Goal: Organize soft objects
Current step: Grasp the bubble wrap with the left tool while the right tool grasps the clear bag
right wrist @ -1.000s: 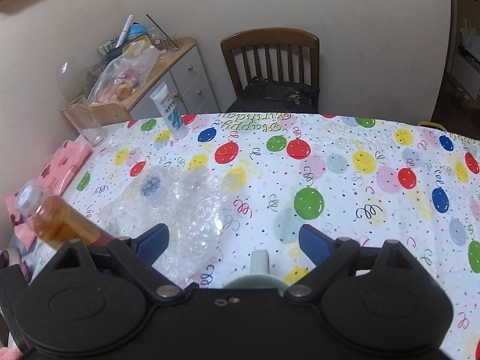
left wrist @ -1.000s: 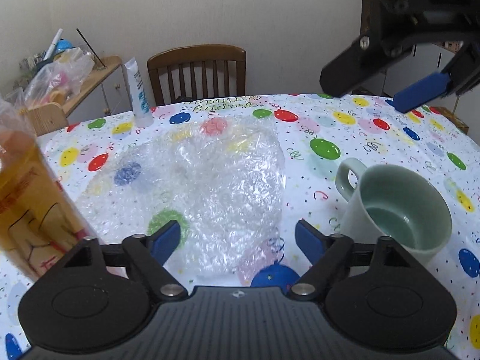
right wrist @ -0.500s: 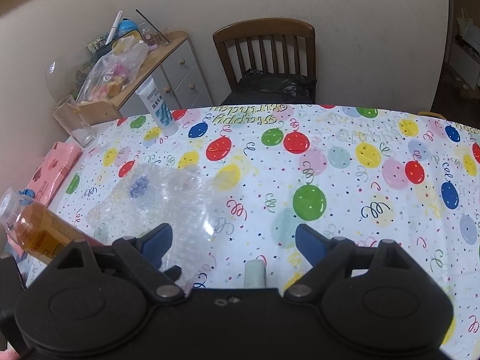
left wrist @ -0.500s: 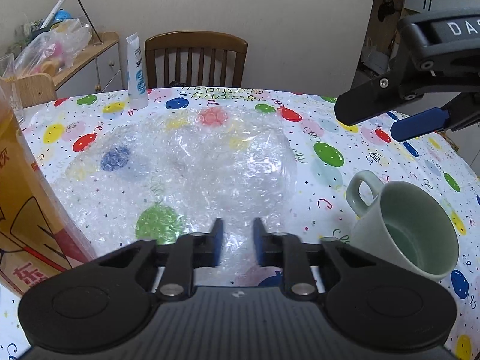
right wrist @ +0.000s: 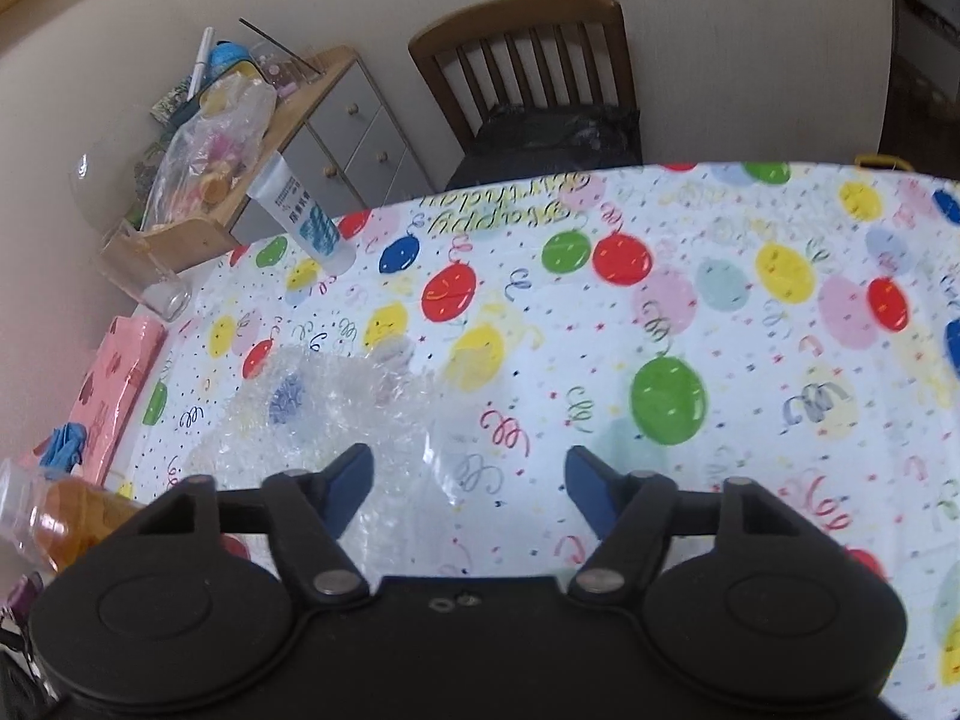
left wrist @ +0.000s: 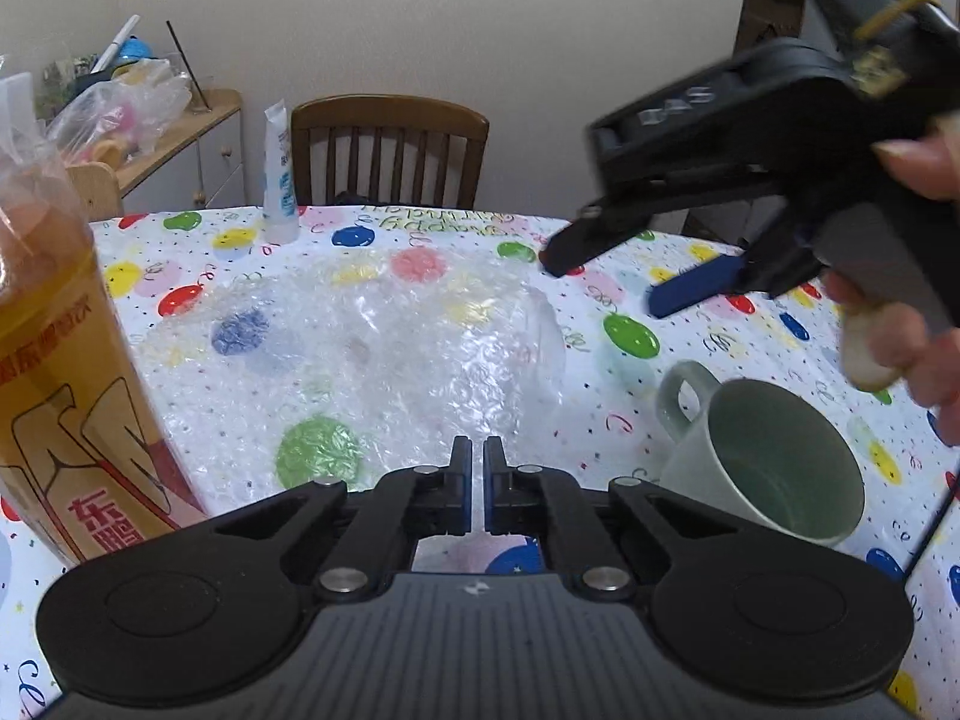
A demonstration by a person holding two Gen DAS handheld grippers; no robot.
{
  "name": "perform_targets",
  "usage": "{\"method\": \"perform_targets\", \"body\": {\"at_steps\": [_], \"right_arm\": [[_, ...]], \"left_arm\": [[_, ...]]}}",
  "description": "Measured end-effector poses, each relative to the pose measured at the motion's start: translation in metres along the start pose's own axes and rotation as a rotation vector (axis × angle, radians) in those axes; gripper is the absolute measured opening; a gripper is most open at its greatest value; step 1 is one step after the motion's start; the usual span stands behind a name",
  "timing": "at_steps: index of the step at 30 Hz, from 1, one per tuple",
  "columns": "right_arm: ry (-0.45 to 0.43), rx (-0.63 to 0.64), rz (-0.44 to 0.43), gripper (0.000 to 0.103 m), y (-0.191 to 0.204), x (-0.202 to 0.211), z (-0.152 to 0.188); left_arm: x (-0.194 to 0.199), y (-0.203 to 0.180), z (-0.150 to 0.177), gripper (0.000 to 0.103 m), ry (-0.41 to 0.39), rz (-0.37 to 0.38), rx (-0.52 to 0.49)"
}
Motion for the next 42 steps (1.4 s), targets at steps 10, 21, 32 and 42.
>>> {"method": "perform_targets", "body": {"at_steps": [10, 21, 32, 42], "right_arm": [[0.047, -0.024, -0.083, 0.036, 0.018, -0.026, 0.006], [0.017, -0.002, -0.071, 0.015, 0.016, -0.027, 0.008], [0.0, -0.022, -0.086, 0.009, 0.0, -0.022, 0.011], [-0.061, -0.097, -0.139, 0.009, -0.013, 0.0, 0.01]], "left_arm": [[-0.008, 0.009, -0.003, 0.009, 0.027, 0.025, 0.051], [-0.029, 0.017, -0.015, 0.087, 0.01, 0.029, 0.104], [-0.043, 0.025, -0.01, 0.025, 0.053, 0.068, 0.166], [-0.018, 0.031, -0.022, 0.005, -0.013, 0.05, 0.24]]}}
Point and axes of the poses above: each gripper's, at about its wrist camera, not at the fingertips, and x roughly against the way its jaws point, y to its left, z to its underside, the point moved 2 cm from there along -x, roughly the way its jaws point, and after that the axes turned 6 degrees about z, right-handed, at the moved point
